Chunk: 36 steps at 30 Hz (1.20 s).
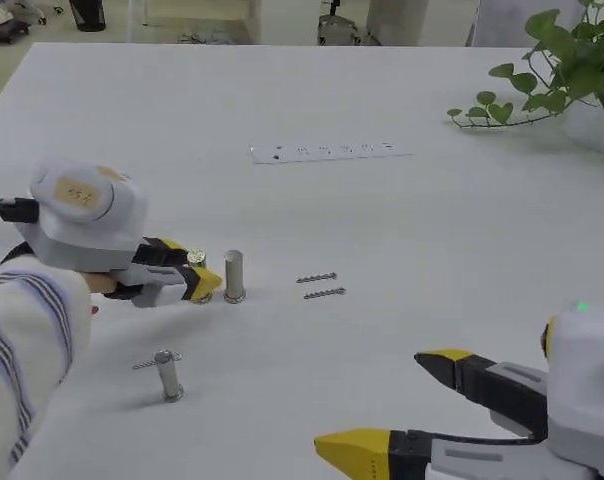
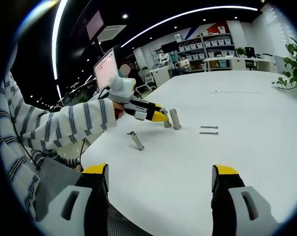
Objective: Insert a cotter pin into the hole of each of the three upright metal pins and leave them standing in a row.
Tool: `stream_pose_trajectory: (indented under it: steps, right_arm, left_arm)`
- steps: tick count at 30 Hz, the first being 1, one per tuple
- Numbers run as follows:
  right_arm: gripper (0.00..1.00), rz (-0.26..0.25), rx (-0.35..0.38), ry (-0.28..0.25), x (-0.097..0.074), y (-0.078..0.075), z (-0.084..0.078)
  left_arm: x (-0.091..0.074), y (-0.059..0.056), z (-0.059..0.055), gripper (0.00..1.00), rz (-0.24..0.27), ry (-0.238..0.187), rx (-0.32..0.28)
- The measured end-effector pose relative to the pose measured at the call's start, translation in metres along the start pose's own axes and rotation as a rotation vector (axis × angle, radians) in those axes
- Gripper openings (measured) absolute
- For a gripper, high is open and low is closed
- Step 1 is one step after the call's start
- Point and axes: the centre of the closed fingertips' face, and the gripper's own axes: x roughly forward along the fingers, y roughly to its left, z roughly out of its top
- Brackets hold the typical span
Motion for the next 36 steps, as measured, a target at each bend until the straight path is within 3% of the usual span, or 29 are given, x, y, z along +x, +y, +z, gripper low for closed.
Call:
stream_pose_trajectory:
  steps: [6, 11, 15, 24, 30, 36]
  right_arm:
    - [0.84, -0.009, 0.002, -0.003, -0.003, -0.003, 0.000]
    - [0.83, -0.005, 0.008, -0.008, -0.003, -0.002, 0.000]
    - [0.84, 0.005, -0.005, -0.002, -0.002, 0.002, -0.001]
    - [0.84, 0.012, 0.010, -0.012, -0.003, 0.004, -0.003]
    - [0.84, 0.013, 0.004, -0.015, -0.008, 0.004, -0.003]
    - [0.84, 0.010, -0.010, -0.004, -0.011, 0.006, -0.005]
  left_arm:
    - [0.004, 0.002, 0.000, 0.11, 0.004, -0.009, -0.004]
    - [0.003, 0.003, 0.001, 0.11, -0.001, -0.012, -0.034]
    - [0.002, 0.002, 0.000, 0.10, -0.002, -0.015, -0.007]
    - [-0.007, 0.002, -0.001, 0.09, 0.053, 0.020, 0.035]
    - [-0.032, -0.003, 0.021, 0.09, 0.062, -0.011, 0.080]
    - [-0.058, -0.024, 0.046, 0.09, 0.031, -0.065, 0.117]
